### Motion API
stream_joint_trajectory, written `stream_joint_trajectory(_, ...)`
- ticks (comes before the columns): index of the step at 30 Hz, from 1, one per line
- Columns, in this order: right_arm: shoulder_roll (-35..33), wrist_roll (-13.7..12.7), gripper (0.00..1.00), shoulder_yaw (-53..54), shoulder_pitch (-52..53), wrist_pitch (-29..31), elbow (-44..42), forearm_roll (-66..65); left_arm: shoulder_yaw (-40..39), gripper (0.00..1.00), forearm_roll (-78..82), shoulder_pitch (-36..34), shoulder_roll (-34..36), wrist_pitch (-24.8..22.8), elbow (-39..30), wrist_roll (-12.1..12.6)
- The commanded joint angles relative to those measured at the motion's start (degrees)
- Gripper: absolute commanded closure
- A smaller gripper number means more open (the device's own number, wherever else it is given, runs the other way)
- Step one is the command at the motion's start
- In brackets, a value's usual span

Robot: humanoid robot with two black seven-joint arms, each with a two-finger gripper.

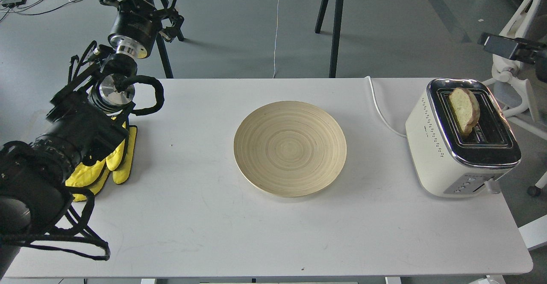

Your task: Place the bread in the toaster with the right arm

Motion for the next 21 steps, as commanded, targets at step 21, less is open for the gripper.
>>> stream_joint_trajectory(21,28.62,15.72,0.00,21.88,-12.22,4.69,-25.49,65.20,-0.02,0.00,0.00,0.00,0.17,0.00,0.00,0.00)
